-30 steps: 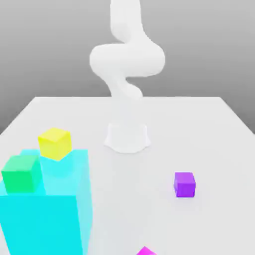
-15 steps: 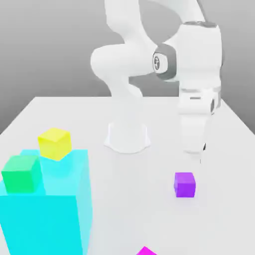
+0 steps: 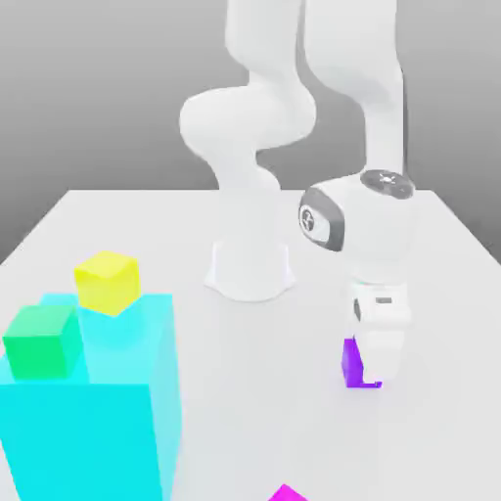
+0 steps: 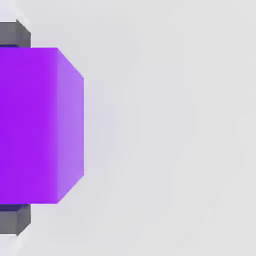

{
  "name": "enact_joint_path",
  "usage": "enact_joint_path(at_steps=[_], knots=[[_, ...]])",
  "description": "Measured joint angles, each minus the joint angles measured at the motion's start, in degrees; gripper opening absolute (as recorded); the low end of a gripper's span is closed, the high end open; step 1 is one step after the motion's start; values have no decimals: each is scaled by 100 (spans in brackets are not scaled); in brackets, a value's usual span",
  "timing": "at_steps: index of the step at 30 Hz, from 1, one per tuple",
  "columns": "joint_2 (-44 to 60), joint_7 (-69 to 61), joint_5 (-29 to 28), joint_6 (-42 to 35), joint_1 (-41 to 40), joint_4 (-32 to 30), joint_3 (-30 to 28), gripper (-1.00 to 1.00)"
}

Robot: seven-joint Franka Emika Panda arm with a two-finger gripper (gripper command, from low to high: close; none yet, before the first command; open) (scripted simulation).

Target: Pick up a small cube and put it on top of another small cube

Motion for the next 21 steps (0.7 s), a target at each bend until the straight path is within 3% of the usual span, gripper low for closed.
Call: enact_joint_path(at_steps=[4,11,21], knots=[[-102,8,-12,-85,-7,-18,5,-100],[-1480,-67,96,-1232,-17,-248,40,-100],[-2577,1846,-248,-3652,-1536,1112,-799,-100]])
